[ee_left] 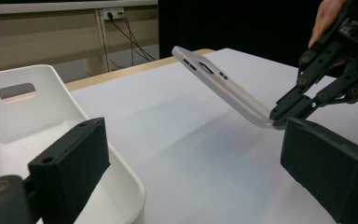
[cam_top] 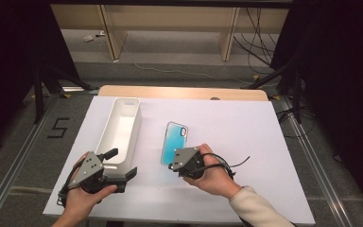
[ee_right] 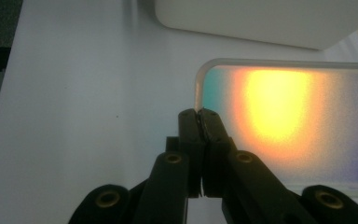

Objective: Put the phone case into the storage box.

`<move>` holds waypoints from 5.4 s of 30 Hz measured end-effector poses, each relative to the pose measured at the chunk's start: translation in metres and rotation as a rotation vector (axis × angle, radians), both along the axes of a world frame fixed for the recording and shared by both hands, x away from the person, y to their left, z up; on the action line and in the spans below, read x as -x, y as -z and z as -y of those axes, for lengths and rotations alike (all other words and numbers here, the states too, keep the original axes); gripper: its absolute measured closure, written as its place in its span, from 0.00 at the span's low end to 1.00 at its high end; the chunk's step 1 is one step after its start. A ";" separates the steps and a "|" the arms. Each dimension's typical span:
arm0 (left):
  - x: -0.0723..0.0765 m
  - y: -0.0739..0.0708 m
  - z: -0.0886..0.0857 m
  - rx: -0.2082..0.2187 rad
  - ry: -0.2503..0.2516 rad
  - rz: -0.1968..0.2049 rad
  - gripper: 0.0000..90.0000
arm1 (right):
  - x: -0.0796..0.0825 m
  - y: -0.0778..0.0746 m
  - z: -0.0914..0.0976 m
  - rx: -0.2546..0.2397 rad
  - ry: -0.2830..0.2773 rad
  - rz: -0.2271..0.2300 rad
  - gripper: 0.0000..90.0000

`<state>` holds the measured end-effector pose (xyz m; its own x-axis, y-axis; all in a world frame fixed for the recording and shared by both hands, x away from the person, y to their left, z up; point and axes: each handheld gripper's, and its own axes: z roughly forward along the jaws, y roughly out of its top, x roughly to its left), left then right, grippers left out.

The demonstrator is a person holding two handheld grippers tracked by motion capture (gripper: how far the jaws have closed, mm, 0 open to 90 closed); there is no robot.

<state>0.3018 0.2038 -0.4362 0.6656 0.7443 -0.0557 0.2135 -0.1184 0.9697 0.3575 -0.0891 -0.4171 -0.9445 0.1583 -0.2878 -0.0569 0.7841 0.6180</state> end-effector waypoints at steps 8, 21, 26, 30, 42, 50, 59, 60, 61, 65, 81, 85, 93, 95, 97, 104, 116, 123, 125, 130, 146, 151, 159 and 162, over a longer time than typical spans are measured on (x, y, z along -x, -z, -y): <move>0.000 0.000 0.000 0.002 0.002 0.002 0.08 | 0.009 -0.007 0.008 -0.028 -0.019 0.025 1.00; 0.000 0.000 0.001 -0.003 0.002 0.002 0.08 | 0.022 -0.009 0.018 -0.053 -0.036 0.044 1.00; 0.000 0.000 0.001 -0.005 0.005 0.003 0.08 | 0.025 -0.008 0.022 -0.051 -0.041 0.050 1.00; 0.000 0.000 0.001 -0.005 0.006 0.004 0.08 | 0.027 -0.008 0.023 -0.053 -0.048 0.063 1.00; 0.001 -0.007 0.008 -0.001 0.023 -0.001 0.11 | 0.036 -0.010 0.020 -0.048 -0.083 0.075 1.00; -0.008 -0.022 0.016 0.039 0.034 -0.003 0.13 | 0.041 -0.011 0.017 -0.042 -0.091 0.093 1.00; -0.032 -0.032 0.043 -0.016 0.051 -0.080 0.14 | 0.045 -0.009 0.016 -0.043 -0.093 0.063 1.00; -0.035 -0.034 0.046 -0.027 0.047 -0.080 0.15 | 0.045 -0.010 0.016 -0.042 -0.090 0.065 1.00; -0.037 -0.036 0.049 -0.025 0.051 -0.077 0.15 | 0.046 -0.010 0.016 -0.041 -0.089 0.068 1.00; -0.045 -0.045 0.062 -0.037 0.067 -0.077 0.16 | 0.045 -0.009 0.016 -0.038 -0.089 0.070 1.00; -0.063 -0.046 0.096 -0.147 0.028 -0.137 0.31 | 0.046 -0.006 0.013 -0.022 -0.092 0.062 1.00; -0.066 -0.046 0.101 -0.156 0.014 -0.166 0.38 | 0.047 -0.006 0.012 0.000 -0.064 0.066 1.00; -0.072 -0.042 0.104 -0.170 -0.014 -0.231 0.51 | 0.045 -0.003 0.009 0.010 -0.095 0.111 1.00; -0.073 -0.041 0.104 -0.168 -0.019 -0.244 0.55 | 0.045 -0.003 0.008 0.015 -0.095 0.112 1.00; -0.074 -0.040 0.104 -0.171 -0.019 -0.256 0.58 | 0.045 -0.004 0.007 0.023 -0.109 0.125 1.00; -0.075 -0.038 0.103 -0.120 -0.017 -0.296 0.71 | 0.048 0.000 0.004 0.046 -0.089 0.127 0.99; -0.070 -0.043 0.103 -0.012 0.026 -0.331 0.83 | 0.047 0.007 0.000 0.076 -0.083 0.115 1.00; -0.065 -0.045 0.104 0.041 0.055 -0.343 0.89 | 0.045 0.011 -0.003 0.071 -0.084 0.111 1.00; -0.063 -0.046 0.104 0.053 0.060 -0.349 0.91 | 0.043 0.012 -0.005 0.073 -0.113 0.119 1.00; -0.062 -0.047 0.103 0.057 0.067 -0.334 0.92 | 0.042 0.012 -0.005 0.079 -0.085 0.139 0.99; -0.064 -0.050 0.088 0.041 0.027 -0.240 0.92 | 0.032 -0.004 0.024 -0.223 0.080 0.047 0.53; -0.064 -0.050 0.082 0.053 0.022 -0.212 0.92 | 0.026 -0.004 0.041 -0.301 0.155 0.032 0.40; -0.065 -0.050 0.068 0.058 0.009 -0.177 0.92 | 0.019 -0.005 0.063 -0.422 0.233 -0.021 0.30; -0.065 -0.052 0.065 0.066 0.003 -0.168 0.92 | 0.017 -0.006 0.070 -0.460 0.257 -0.034 0.28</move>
<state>0.3667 0.1384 -0.3842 0.6449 0.7333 -0.2151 0.3728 -0.0562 0.9262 0.3404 -0.1592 -0.4114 -0.8662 0.4888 -0.1038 0.1277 0.4175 0.8997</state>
